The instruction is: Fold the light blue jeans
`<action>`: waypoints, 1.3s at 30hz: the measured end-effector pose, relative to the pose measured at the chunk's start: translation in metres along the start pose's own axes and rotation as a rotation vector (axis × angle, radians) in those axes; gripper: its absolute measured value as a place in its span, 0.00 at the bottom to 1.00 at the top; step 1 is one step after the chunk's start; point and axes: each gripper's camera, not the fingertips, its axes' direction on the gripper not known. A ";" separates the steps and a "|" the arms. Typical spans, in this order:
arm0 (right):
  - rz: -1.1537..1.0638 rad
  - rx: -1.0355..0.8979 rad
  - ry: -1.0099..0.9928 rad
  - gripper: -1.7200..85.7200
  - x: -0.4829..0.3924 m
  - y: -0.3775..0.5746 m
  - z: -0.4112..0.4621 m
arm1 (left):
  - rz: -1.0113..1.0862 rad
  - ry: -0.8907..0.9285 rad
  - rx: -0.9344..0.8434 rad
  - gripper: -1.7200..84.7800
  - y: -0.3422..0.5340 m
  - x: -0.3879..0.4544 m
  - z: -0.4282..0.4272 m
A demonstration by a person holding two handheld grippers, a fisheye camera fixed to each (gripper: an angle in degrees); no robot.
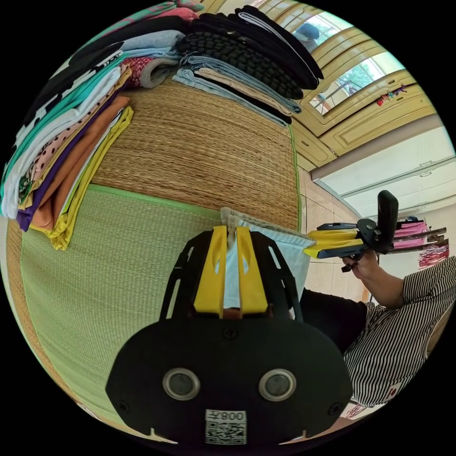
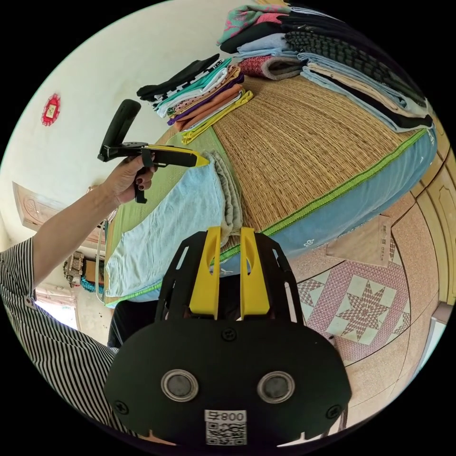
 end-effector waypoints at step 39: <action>-0.668 0.078 -0.056 0.10 -0.299 0.097 0.069 | -0.150 -0.048 0.486 0.05 0.440 0.025 -0.272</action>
